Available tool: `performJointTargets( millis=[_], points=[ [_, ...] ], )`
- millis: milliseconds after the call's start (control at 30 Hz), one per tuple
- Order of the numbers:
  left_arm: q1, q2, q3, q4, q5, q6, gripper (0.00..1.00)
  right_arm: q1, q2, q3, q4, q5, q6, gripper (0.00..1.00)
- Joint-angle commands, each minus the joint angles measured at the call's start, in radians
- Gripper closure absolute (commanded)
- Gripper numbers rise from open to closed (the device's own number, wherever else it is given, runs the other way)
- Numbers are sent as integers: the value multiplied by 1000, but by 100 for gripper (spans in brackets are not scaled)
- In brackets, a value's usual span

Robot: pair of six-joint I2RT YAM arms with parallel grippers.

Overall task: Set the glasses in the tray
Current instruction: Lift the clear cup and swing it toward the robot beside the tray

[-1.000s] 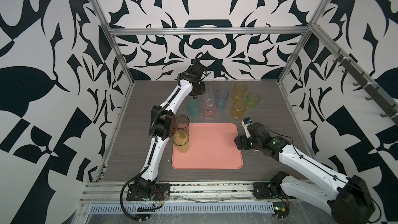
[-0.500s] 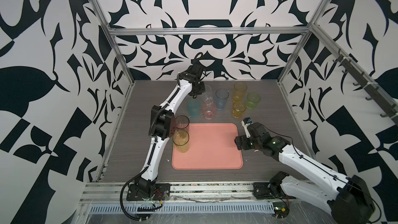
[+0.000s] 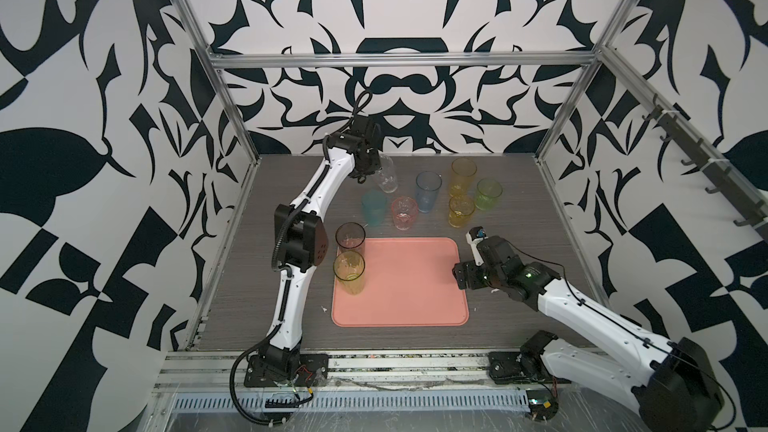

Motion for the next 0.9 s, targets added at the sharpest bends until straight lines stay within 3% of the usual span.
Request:
performJointTargets(
  millis=[0,867],
  points=[
    [23,-93,-39,-25,-20,9,100,-2,-17,16,19,-3,-10,6],
    [213,-582,-526,-153,-124,39,100,-2,-47,5,25,2,-8,6]
  ],
)
